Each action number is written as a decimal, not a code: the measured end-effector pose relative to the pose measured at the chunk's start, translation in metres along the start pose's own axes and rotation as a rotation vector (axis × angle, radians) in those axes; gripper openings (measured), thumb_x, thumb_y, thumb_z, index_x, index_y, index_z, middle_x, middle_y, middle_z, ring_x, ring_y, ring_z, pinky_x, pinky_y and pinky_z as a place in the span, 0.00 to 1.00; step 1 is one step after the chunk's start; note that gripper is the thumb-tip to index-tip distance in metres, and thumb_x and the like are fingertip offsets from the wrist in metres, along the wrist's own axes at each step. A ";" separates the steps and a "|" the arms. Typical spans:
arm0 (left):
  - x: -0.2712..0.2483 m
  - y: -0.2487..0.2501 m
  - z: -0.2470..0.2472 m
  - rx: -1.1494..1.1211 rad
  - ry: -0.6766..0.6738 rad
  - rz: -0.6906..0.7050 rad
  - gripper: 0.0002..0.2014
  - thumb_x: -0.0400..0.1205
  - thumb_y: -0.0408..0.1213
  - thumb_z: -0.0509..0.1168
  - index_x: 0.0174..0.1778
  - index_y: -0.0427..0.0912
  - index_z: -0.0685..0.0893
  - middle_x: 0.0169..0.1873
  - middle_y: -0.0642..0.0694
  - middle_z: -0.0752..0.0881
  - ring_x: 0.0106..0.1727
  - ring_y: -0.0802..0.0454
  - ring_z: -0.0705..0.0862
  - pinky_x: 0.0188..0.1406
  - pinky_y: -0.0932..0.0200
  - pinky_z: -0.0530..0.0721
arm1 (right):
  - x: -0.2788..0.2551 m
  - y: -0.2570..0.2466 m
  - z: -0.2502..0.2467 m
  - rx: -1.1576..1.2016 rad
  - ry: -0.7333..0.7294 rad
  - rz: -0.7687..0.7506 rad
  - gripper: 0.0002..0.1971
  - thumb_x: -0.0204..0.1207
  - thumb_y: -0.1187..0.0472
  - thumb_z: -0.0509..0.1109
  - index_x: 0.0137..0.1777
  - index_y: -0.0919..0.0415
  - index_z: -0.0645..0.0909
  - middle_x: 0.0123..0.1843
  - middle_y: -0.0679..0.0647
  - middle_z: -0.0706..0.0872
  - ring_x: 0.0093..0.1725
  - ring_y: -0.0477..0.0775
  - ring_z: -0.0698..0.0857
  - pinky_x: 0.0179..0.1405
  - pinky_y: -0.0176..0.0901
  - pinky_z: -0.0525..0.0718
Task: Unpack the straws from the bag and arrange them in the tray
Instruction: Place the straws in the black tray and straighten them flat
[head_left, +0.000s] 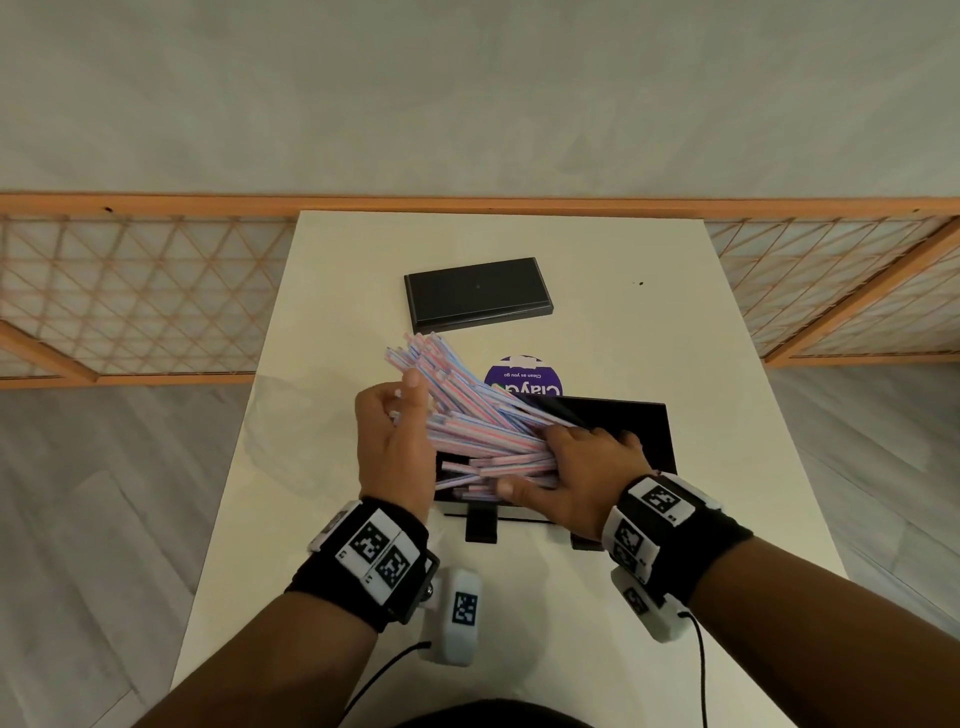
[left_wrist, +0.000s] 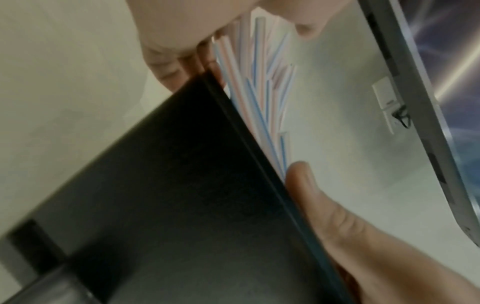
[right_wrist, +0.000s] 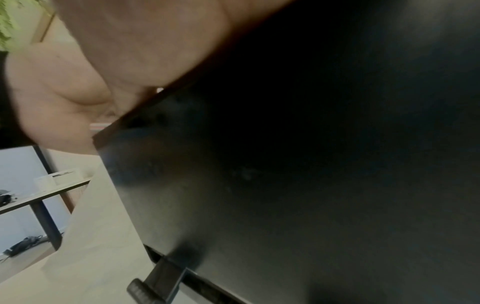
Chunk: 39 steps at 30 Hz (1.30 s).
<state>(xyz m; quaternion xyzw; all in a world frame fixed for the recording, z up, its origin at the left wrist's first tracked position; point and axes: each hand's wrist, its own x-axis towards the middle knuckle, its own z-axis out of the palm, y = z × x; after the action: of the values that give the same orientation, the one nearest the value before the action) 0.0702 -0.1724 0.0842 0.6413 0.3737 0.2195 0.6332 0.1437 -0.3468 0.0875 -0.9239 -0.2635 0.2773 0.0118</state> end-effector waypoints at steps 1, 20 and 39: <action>0.000 -0.001 0.000 -0.038 0.000 -0.005 0.23 0.76 0.70 0.57 0.49 0.53 0.77 0.47 0.51 0.82 0.47 0.53 0.82 0.54 0.51 0.80 | 0.000 0.000 -0.001 0.016 -0.008 -0.010 0.51 0.59 0.12 0.41 0.76 0.44 0.66 0.74 0.48 0.78 0.73 0.59 0.76 0.76 0.69 0.61; 0.000 -0.001 0.000 -0.135 -0.048 -0.062 0.37 0.71 0.75 0.59 0.54 0.43 0.81 0.53 0.33 0.87 0.56 0.32 0.87 0.61 0.27 0.84 | 0.000 0.006 -0.004 0.011 -0.038 -0.074 0.51 0.55 0.13 0.40 0.71 0.41 0.71 0.69 0.45 0.82 0.67 0.59 0.77 0.70 0.60 0.69; 0.005 -0.017 -0.003 0.264 -0.221 -0.052 0.15 0.77 0.56 0.75 0.53 0.53 0.85 0.46 0.56 0.92 0.51 0.55 0.90 0.54 0.52 0.86 | -0.010 0.007 -0.012 0.163 0.202 -0.019 0.31 0.67 0.30 0.69 0.63 0.50 0.74 0.57 0.47 0.77 0.58 0.53 0.78 0.60 0.50 0.82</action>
<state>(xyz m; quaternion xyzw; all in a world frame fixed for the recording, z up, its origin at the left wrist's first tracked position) 0.0680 -0.1680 0.0667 0.7291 0.3439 0.0802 0.5862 0.1459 -0.3561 0.1011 -0.9406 -0.2460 0.2033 0.1159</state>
